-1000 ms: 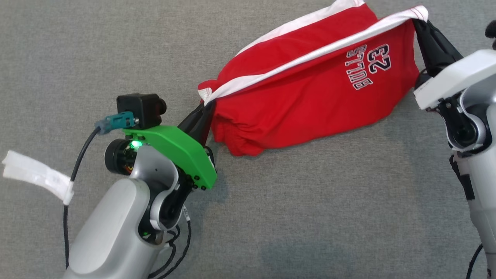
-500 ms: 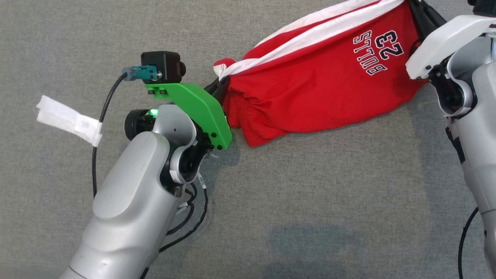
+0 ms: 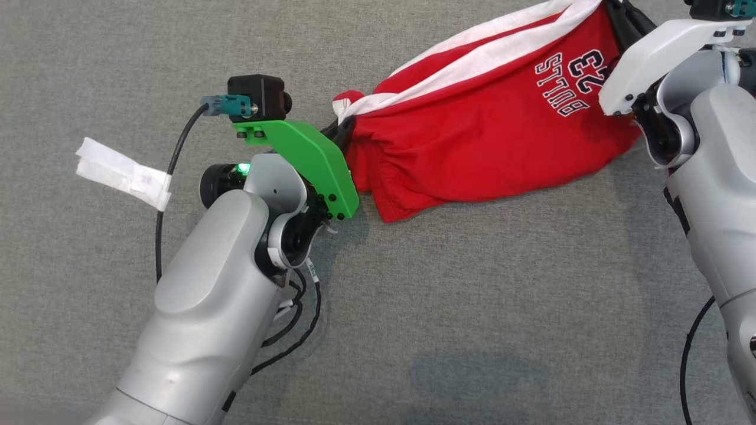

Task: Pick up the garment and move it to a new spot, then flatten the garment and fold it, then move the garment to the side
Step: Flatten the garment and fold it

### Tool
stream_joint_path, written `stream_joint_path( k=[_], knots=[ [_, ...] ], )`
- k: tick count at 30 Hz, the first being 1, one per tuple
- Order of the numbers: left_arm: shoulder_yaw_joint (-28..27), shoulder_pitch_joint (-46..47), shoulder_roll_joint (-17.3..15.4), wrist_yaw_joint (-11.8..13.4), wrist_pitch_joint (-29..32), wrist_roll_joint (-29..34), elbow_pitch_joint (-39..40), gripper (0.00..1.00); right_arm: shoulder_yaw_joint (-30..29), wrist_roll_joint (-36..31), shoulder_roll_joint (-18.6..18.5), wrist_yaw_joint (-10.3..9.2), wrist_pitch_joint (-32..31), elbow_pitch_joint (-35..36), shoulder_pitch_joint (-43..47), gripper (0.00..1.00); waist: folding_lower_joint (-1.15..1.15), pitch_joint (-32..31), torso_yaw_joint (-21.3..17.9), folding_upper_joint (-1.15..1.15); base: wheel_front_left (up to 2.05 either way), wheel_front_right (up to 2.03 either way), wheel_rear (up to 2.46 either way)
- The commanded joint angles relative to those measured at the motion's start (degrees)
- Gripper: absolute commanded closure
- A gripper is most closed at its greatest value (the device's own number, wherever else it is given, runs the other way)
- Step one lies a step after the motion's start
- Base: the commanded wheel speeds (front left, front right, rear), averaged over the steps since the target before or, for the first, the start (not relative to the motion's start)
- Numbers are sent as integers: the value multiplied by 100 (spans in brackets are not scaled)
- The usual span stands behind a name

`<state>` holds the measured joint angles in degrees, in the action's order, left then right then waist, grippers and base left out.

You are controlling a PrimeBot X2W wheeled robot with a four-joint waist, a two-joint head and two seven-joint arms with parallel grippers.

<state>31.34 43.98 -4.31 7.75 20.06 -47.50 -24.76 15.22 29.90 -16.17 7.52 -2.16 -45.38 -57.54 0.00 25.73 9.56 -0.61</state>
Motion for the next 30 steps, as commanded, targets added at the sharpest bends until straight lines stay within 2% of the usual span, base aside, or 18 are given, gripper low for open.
stream_joint_path(
  k=[1,2,3,4,5,12,15,21,25,30],
  knots=[
    [-41,98,21,11,-52,-72,-45,51,9,-86,-22,-7,103,-69,-92,100,0,3,8,61,0,0,0],
    [-37,113,34,8,-70,-79,-68,0,10,-114,-16,-7,182,-130,-133,81,0,7,12,61,0,0,0],
    [-37,133,42,1,-107,-92,-81,0,9,-140,-1,-7,255,-196,-171,60,0,8,12,61,0,0,0],
    [-57,153,46,21,-155,-96,-83,0,22,-166,13,-7,330,-245,-200,25,0,10,12,61,0,0,0],
    [-65,179,42,30,-221,-54,-90,0,2,-180,27,-7,410,-312,-242,0,0,16,10,61,0,0,0],
    [-42,-51,-121,-41,-650,136,47,0,15,-288,52,-7,916,-579,-388,0,0,0,-35,61,0,0,0],
    [31,-160,-327,-13,-1004,453,302,0,140,-267,9,-7,1115,-487,-318,0,0,-15,-66,61,0,0,0],
    [198,-668,-760,287,-2069,1267,1140,0,495,-291,-267,-7,1384,-98,83,0,0,-162,-170,61,0,0,0],
    [350,-1294,-960,506,-2639,1651,1648,0,696,-472,-527,-7,1186,-24,396,0,0,-244,-190,61,0,0,0],
    [481,-1919,-997,594,-3117,1784,1866,0,925,-656,-822,-7,600,-26,596,0,0,-182,-36,61,0,0,0]
  ],
)
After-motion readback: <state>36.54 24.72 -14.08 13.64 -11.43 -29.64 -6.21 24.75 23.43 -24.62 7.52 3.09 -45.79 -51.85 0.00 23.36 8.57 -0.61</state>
